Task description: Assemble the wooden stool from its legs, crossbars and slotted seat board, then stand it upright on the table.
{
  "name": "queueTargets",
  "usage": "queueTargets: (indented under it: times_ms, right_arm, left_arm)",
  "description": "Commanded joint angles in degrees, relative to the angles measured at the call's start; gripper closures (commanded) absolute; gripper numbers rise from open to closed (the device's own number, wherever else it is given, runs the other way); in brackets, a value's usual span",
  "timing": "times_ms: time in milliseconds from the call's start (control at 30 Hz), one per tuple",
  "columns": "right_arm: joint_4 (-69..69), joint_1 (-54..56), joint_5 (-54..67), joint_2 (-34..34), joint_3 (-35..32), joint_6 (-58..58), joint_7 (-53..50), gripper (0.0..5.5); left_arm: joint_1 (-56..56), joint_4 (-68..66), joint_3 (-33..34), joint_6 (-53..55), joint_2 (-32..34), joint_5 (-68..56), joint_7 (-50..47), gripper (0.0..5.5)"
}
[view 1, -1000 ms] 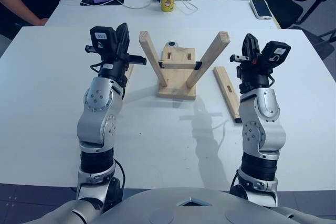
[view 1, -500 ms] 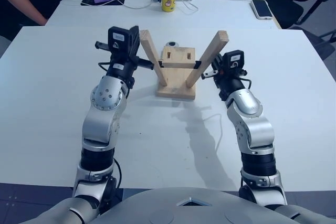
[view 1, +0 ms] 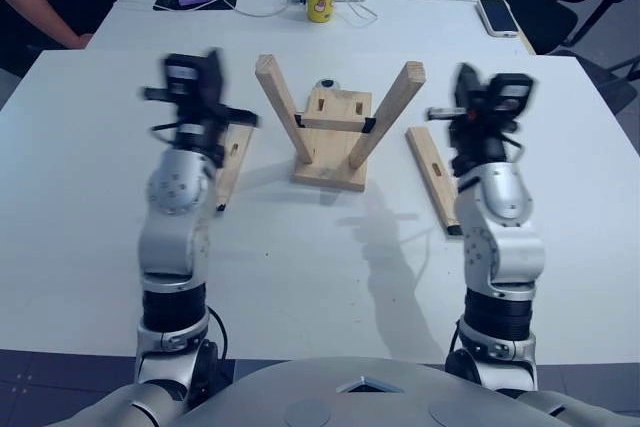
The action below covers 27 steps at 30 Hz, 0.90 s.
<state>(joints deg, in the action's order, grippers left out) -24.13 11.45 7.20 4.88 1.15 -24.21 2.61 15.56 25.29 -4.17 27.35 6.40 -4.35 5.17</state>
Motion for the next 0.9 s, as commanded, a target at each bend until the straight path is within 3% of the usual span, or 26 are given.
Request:
queueTargets:
  times_ms: [33,300,433,500,633,800,900]
  right_arm:
    - [7.8,3.3,-0.6,3.6,10.7,-6.5,9.6,5.5]
    - [23.1,5.0,-2.7,11.3,2.8,-3.0,12.4,5.5]
    - [32.3,9.8,-1.7,12.2,0.6,2.5,14.7,5.5]
    - [36.0,12.4,-0.9,12.1,0.4,6.2,17.2,5.5]
    - [41.1,16.0,-1.0,10.4,2.0,11.4,20.7,5.5]
    - [43.4,16.8,-1.7,9.6,5.0,15.8,25.8,5.5]
    - [42.6,15.8,-2.3,9.8,7.8,18.1,30.1,5.5]
  left_arm:
    - [0.6,-0.1,-6.3,4.6,-0.3,-1.8,4.3,5.47]
    - [-2.7,-1.5,7.9,1.5,4.7,5.3,-5.2,5.47]
    - [-1.7,-3.7,11.0,1.1,7.8,3.6,-1.8,5.47]
    - [-1.6,-6.0,9.1,1.7,10.8,-0.5,6.8,5.47]
    - [-3.9,-6.5,-1.8,-3.0,22.1,-1.9,28.0,5.47]
    - [-3.2,-6.4,-6.3,-2.1,28.6,-3.4,39.6,5.47]
    - [-2.7,-9.0,-12.2,-3.1,31.2,0.9,43.1,5.47]
